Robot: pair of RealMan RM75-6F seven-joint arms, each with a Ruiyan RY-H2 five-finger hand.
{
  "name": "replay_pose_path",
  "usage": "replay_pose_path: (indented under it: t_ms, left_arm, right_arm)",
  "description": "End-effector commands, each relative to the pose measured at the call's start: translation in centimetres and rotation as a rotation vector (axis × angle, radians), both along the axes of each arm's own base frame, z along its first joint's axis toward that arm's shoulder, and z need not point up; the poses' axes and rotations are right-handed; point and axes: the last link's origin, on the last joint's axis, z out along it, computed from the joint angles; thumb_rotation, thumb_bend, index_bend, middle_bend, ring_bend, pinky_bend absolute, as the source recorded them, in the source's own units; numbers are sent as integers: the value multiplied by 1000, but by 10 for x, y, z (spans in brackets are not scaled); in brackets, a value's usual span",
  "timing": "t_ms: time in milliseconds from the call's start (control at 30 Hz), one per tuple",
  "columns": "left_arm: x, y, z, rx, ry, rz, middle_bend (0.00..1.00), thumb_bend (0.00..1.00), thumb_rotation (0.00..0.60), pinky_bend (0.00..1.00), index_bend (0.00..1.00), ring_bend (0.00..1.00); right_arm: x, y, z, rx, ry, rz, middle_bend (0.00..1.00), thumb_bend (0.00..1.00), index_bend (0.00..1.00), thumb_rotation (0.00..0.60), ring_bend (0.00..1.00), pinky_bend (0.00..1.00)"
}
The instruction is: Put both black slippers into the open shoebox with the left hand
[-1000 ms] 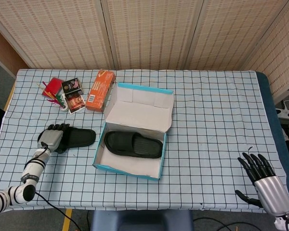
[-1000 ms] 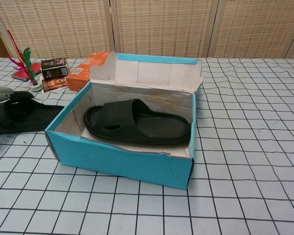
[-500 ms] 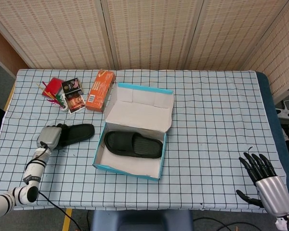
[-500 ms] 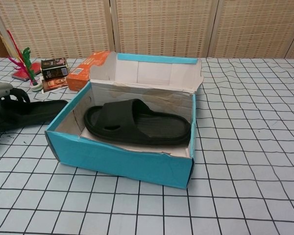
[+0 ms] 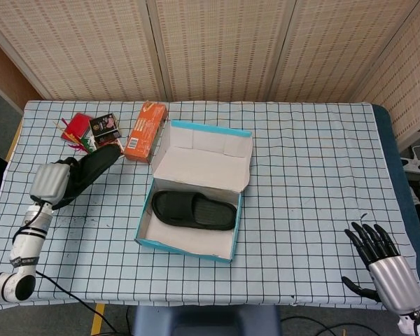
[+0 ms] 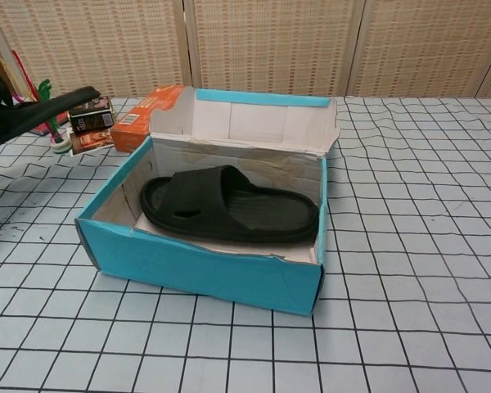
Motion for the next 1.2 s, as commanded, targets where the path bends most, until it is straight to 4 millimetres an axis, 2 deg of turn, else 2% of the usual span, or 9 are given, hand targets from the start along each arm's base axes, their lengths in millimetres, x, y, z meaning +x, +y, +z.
replay_pose_path:
  t_ms: [33, 167, 300, 533, 667, 767, 933, 1200]
  left_arm:
    - [10, -3, 15, 28, -44, -37, 787, 693, 600, 705, 806, 685]
    - [29, -13, 26, 32, -102, -115, 799, 709, 600, 714, 812, 692]
    - [56, -32, 27, -31, -155, -228, 806, 716, 600, 720, 816, 697]
    - [109, -60, 12, -271, -192, -425, 811, 722, 600, 717, 824, 697]
    - [133, -67, -1, -443, -234, -458, 810, 733, 600, 711, 825, 695]
    - [149, -67, -8, -505, -225, -518, 809, 740, 600, 710, 826, 694]
    - [163, -64, -25, -522, -173, -624, 807, 740, 600, 708, 825, 691]
    - [161, -55, -51, -385, 29, -863, 790, 735, 600, 655, 824, 614]
  right_arm:
    - [0, 0, -1, 1, 2, -1, 0, 122, 0, 476, 0, 0]
    - [0, -1, -2, 5, 5, -3, 0, 122, 0, 475, 0, 0]
    - [0, -2, -4, 10, 9, -5, 0, 122, 0, 474, 0, 0]
    - [0, -1, -7, 22, 12, -2, 0, 122, 0, 476, 0, 0]
    - [1, 0, -8, 24, 15, -2, 0, 122, 0, 475, 0, 0]
    - [1, 0, -10, 26, 18, -2, 0, 122, 0, 476, 0, 0]
    - [1, 0, -10, 21, 22, -6, 0, 122, 0, 476, 0, 0]
    - [-1, -3, -10, 20, 25, -17, 0, 122, 0, 476, 0, 0]
